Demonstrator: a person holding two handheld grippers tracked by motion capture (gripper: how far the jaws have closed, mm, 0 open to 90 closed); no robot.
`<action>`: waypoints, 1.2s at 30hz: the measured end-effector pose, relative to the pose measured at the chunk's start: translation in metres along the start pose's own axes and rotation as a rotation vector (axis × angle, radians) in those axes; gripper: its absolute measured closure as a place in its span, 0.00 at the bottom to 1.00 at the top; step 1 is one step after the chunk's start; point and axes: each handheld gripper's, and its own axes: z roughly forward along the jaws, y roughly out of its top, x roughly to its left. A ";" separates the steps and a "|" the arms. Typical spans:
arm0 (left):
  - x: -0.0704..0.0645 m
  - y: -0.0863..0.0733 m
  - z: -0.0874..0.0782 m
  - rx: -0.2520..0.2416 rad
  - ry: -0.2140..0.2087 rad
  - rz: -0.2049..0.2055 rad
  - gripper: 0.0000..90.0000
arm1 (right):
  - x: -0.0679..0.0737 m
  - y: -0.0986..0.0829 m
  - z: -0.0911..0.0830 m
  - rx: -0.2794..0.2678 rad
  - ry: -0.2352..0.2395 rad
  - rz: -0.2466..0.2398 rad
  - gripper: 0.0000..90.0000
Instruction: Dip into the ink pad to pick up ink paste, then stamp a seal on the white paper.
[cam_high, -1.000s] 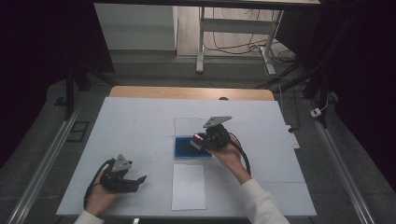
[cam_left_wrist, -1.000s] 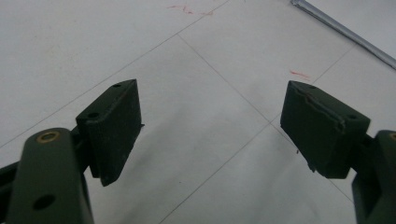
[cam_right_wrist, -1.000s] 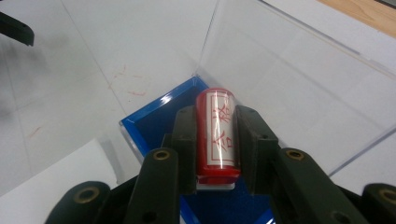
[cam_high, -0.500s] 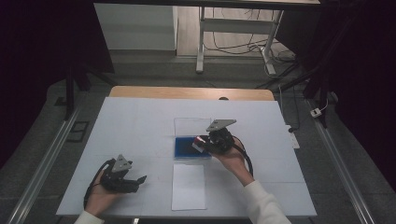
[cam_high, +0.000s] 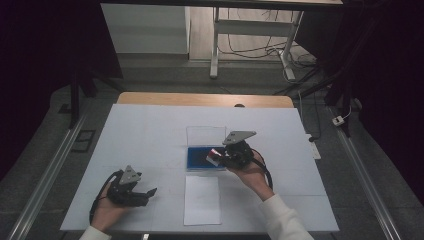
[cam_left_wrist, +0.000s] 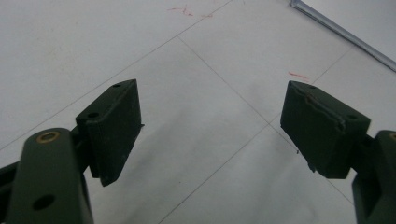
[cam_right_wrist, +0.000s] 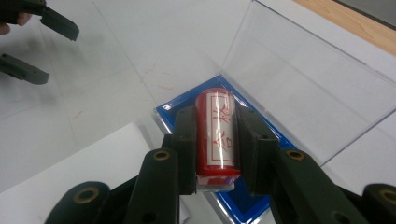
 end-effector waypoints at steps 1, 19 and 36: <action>0.000 0.000 0.000 0.000 0.000 -0.001 0.23 | 0.000 0.000 -0.001 -0.005 0.003 0.003 0.77; 0.000 0.000 0.000 0.001 0.000 0.001 0.23 | 0.011 -0.002 -0.018 -0.017 0.027 -0.024 0.77; 0.000 0.000 0.000 -0.005 0.002 0.006 0.23 | 0.036 -0.003 -0.025 -0.015 0.074 -0.087 0.77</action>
